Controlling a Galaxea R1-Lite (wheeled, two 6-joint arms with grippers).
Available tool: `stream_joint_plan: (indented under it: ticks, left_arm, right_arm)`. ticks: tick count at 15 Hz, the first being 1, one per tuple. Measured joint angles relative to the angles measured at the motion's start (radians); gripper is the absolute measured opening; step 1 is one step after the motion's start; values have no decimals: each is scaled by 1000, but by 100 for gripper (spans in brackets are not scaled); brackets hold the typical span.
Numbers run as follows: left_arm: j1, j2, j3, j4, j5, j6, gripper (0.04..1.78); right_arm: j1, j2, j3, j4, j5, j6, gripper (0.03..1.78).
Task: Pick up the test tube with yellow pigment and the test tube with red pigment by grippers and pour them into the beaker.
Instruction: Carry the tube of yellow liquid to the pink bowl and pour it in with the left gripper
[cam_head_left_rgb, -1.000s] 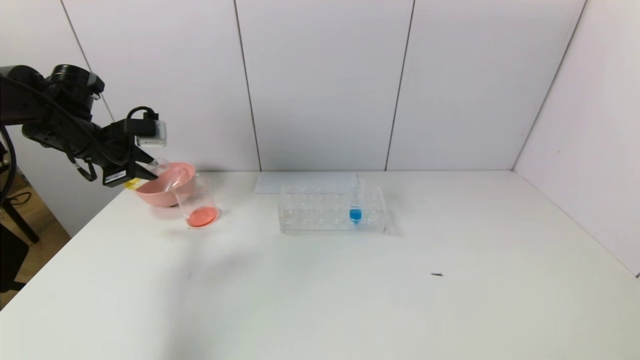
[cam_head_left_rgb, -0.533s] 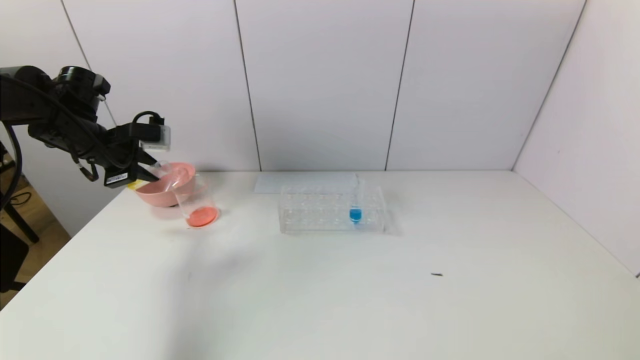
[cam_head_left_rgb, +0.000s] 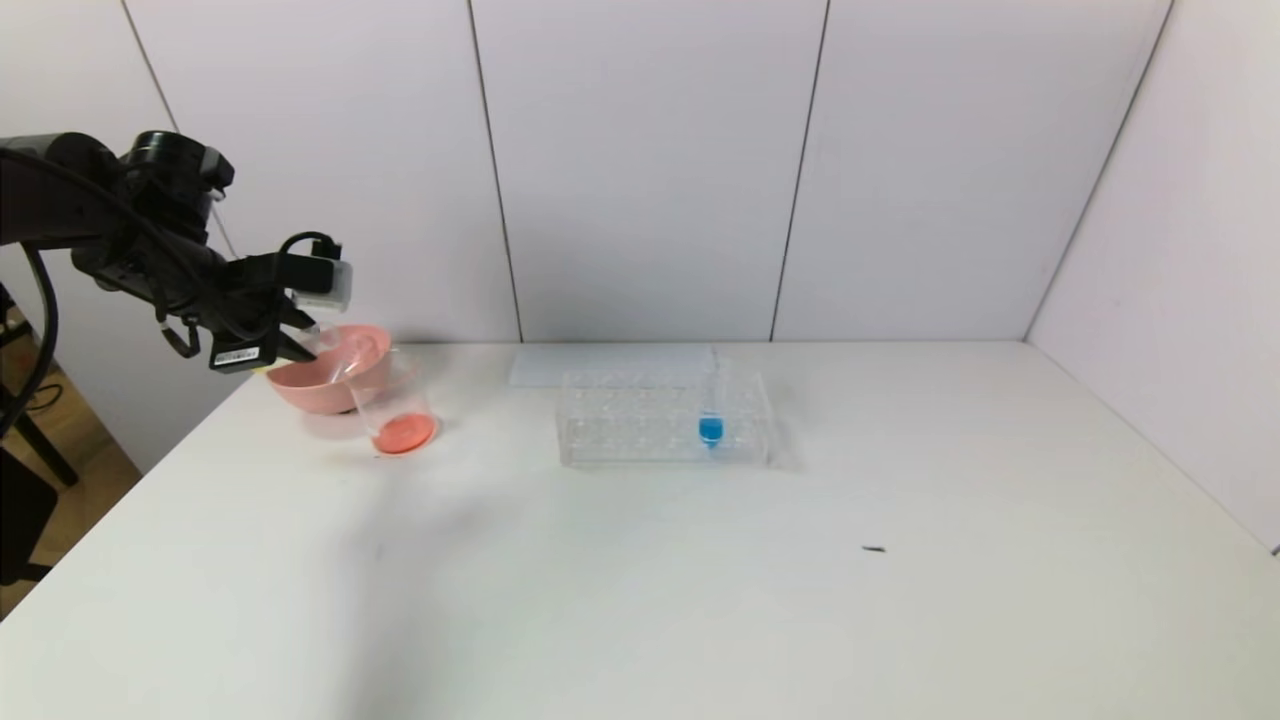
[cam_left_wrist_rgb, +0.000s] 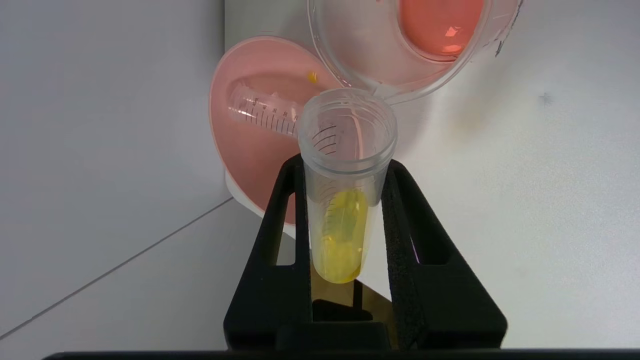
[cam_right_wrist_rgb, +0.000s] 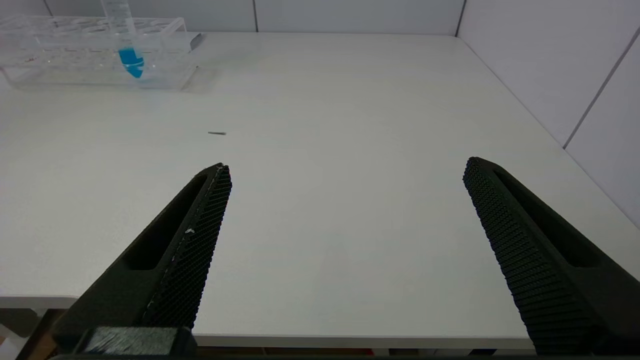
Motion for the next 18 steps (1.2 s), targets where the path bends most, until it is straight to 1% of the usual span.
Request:
stream_joint_plan:
  ticks: [4,6,9,12,15,18]
  left_arm:
    - [-16,12,-1,-10,15,14,45]
    - [-21,18,-1,-10,57,16,45]
    - [-33,23,-1,-10,80,32,45]
    - [-56,25,-1,-26,122,39,45]
    - [-62,27,-1,-30,160,55,45]
    - [-67,26,-1,-34,162,63,45]
  right_arm:
    - [0,0,0,0,0,0,170]
    - [0,0,0,0,0,0,170]
    - [0,0,0,0,0,0,170]
    - [0,0,0,0,0,0,170]
    - [0,0,0,0,0,0,170]
    - [0,0,0,0,0,0,170]
